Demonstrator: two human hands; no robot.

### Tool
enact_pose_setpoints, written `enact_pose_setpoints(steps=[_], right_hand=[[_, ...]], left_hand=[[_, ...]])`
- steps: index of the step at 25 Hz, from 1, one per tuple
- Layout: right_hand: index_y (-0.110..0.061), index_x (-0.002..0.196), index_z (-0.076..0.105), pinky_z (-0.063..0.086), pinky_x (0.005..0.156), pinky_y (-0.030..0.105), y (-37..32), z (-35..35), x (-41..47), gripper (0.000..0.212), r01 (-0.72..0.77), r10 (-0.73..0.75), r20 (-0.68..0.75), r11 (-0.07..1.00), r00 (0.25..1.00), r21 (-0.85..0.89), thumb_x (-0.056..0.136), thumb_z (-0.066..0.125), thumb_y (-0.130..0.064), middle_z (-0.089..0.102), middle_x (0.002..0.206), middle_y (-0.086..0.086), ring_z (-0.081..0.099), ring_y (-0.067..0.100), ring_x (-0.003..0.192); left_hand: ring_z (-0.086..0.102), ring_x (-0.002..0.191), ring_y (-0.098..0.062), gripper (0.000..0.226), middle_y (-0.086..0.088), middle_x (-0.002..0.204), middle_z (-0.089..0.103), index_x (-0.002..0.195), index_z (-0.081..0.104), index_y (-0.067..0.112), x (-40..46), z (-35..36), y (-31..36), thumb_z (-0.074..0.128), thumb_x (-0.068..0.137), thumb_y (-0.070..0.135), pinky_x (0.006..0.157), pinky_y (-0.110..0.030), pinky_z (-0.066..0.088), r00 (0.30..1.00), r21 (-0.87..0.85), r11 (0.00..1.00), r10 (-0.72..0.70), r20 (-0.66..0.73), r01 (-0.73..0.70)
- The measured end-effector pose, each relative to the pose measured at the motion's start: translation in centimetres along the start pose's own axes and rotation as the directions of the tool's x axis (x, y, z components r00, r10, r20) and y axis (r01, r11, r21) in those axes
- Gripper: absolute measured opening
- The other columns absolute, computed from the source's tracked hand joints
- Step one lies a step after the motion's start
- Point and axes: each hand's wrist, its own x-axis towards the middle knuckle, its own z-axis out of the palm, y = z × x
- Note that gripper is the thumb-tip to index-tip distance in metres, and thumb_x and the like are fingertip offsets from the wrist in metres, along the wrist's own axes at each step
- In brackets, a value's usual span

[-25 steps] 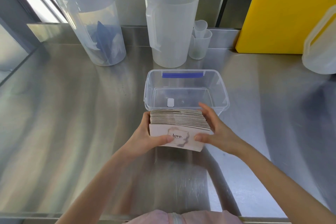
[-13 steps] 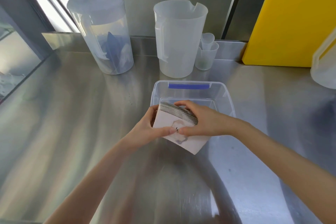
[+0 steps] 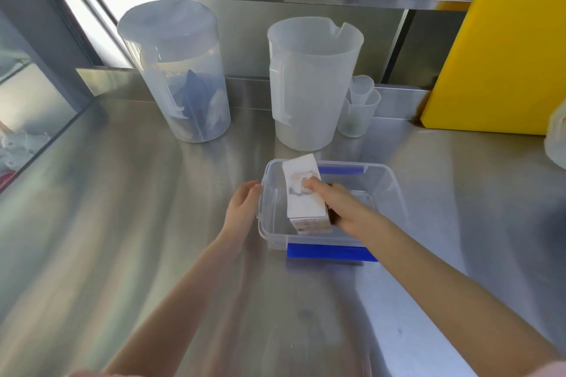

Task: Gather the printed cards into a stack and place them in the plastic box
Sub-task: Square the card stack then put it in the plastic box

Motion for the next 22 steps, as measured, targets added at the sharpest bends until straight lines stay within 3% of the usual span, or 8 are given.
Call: enact_pose_setpoints(steps=[3, 6, 8, 11, 13, 15, 18, 22], right_hand=[[-0.007, 0.124, 0.046, 0.052, 0.065, 0.032, 0.5, 0.9, 1.8, 0.056, -0.103, 0.103, 0.004, 0.995, 0.995, 0.013, 0.078, 0.061, -0.035, 0.065, 0.111, 0.015, 0.064, 0.025, 0.086], [-0.007, 0.122, 0.047, 0.055, 0.085, 0.039, 1.6, 2.6, 3.3, 0.069, -0.135, 0.136, 0.012, 0.988, 0.991, -0.076, 0.063, 0.065, -0.038, 0.066, 0.112, 0.015, 0.064, 0.027, 0.096], [-0.006, 0.123, 0.046, 0.053, 0.093, 0.042, 2.1, 3.5, 3.8, 0.079, -0.126, 0.129, 0.018, 0.983, 0.991, -0.13, 0.054, 0.063, -0.04, 0.064, 0.115, 0.017, 0.064, 0.029, 0.101], [-0.006, 0.119, 0.051, 0.055, 0.088, 0.04, 1.3, 3.7, 3.2, 0.054, -0.13, 0.141, 0.049, 0.976, 0.989, -0.175, 0.074, 0.055, -0.034, 0.065, 0.114, 0.017, 0.064, 0.027, 0.097], [-0.009, 0.115, 0.052, 0.053, 0.067, 0.029, 1.1, 3.4, 3.1, 0.04, -0.145, 0.158, 0.053, 0.97, 0.986, -0.196, 0.084, 0.051, -0.033, 0.063, 0.107, 0.012, 0.061, 0.02, 0.082], [-0.014, 0.111, 0.055, 0.043, 0.058, 0.024, 1.4, 3.7, 3.3, 0.035, -0.124, 0.136, 0.031, 0.962, 0.99, -0.244, 0.084, 0.051, -0.036, 0.062, 0.105, 0.009, 0.058, 0.017, 0.079], [-0.016, 0.109, 0.06, 0.044, 0.066, 0.025, 2.0, 4.3, 3.4, 0.038, -0.076, 0.087, 0.021, 0.951, 0.996, -0.299, 0.079, 0.053, -0.038, 0.066, 0.112, 0.009, 0.059, 0.023, 0.098], [-0.012, 0.118, 0.053, 0.047, 0.08, 0.029, 2.0, 3.9, 3.3, 0.045, -0.091, 0.094, 0.002, 0.966, 0.996, -0.241, 0.084, 0.052, -0.042, 0.061, 0.108, 0.008, 0.056, 0.023, 0.098]], left_hand=[[0.053, 0.1, -0.017, 0.038, -0.006, 0.124, 0.057, 0.129, 0.047, 0.016, 1.1, 1.3, -1.2, 0.039, 0.092, 0.026, 0.087, -0.029, 0.041, 0.999, -0.015, 0.999, -0.045, 0.013, 0.045], [0.051, 0.114, -0.018, 0.041, -0.003, 0.134, 0.052, 0.135, 0.038, 0.023, 1.6, 1.9, -2.2, 0.03, 0.095, 0.029, 0.098, -0.03, 0.038, 0.999, 0.001, 0.999, -0.044, -0.01, 0.044], [0.049, 0.117, -0.017, 0.042, -0.001, 0.135, 0.05, 0.137, 0.034, 0.023, 1.4, 2.0, -2.5, 0.027, 0.096, 0.03, 0.095, -0.026, 0.035, 1.0, 0.054, 0.998, -0.015, -0.008, 0.015], [0.049, 0.117, -0.018, 0.043, -0.002, 0.135, 0.05, 0.138, 0.033, 0.022, 1.6, 2.0, -2.6, 0.026, 0.097, 0.03, 0.092, -0.025, 0.033, 1.0, 0.082, 0.997, 0.01, -0.013, -0.009], [0.05, 0.115, -0.019, 0.042, -0.003, 0.134, 0.051, 0.138, 0.033, 0.022, 1.7, 2.1, -2.6, 0.026, 0.097, 0.03, 0.091, -0.026, 0.036, 1.0, 0.087, 0.996, 0.016, -0.007, -0.016], [0.05, 0.109, -0.017, 0.042, -0.003, 0.134, 0.051, 0.137, 0.033, 0.023, 1.8, 1.9, -2.8, 0.026, 0.097, 0.031, 0.091, -0.027, 0.036, 1.0, 0.094, 0.995, 0.02, -0.003, -0.02], [0.051, 0.112, -0.02, 0.041, -0.004, 0.135, 0.051, 0.136, 0.033, 0.022, 2.2, 1.5, -3.0, 0.025, 0.097, 0.031, 0.091, -0.026, 0.037, 1.0, 0.121, 0.992, 0.023, 0.014, -0.024], [0.054, 0.107, -0.021, 0.042, -0.007, 0.133, 0.053, 0.136, 0.032, 0.02, 2.4, 1.6, -3.1, 0.025, 0.097, 0.032, 0.086, -0.029, 0.041, 0.999, 0.125, 0.992, 0.019, 0.031, -0.023]])
